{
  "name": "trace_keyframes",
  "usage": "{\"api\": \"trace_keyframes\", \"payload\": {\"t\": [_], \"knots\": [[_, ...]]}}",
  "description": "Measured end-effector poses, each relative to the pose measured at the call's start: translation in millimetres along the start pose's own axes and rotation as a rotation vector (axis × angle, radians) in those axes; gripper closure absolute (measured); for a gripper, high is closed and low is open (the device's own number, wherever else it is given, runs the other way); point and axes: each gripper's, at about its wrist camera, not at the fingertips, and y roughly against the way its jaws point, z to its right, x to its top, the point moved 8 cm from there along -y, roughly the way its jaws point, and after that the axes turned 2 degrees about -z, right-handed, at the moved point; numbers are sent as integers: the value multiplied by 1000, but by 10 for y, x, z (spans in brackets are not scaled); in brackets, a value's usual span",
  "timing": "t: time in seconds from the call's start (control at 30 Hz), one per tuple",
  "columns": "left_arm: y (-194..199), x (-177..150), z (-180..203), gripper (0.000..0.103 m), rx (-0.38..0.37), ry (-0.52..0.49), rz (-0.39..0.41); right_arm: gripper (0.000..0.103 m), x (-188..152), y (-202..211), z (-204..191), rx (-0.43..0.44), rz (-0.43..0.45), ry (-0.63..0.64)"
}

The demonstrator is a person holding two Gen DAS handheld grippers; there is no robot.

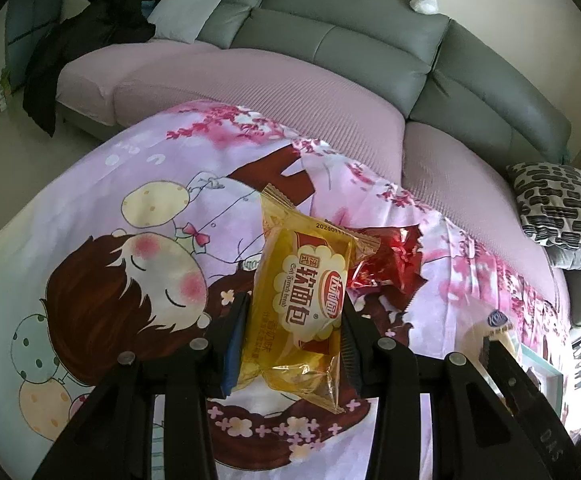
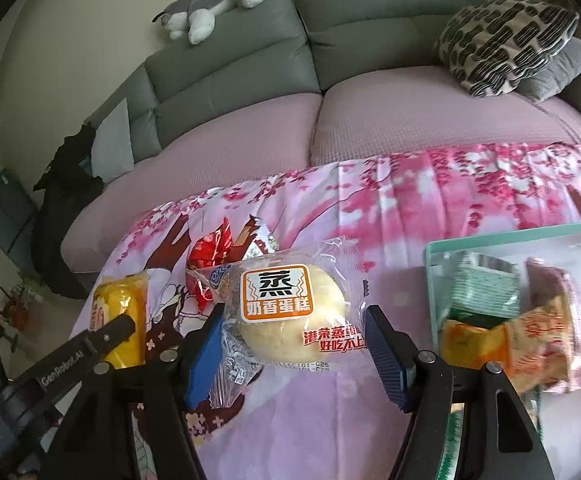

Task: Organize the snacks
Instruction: 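Grasp clear-wrapped round cake with right tool while left tool holds yellow bag, then carry the yellow bread bag and wrapped cake over the teal tray with both tools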

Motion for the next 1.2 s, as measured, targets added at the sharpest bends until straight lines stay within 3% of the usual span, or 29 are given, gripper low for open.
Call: {"api": "trace_keyframes", "payload": {"t": [0.5, 0.9, 1.2], "knots": [[190, -49, 566, 60, -65, -114, 34, 33, 49, 604, 607, -103, 88, -102], [363, -176, 1109, 60, -131, -214, 50, 33, 72, 980, 1503, -212, 143, -290], [407, -506, 1725, 60, -220, -327, 10, 33, -7, 1262, 2168, -308, 174, -418]]}}
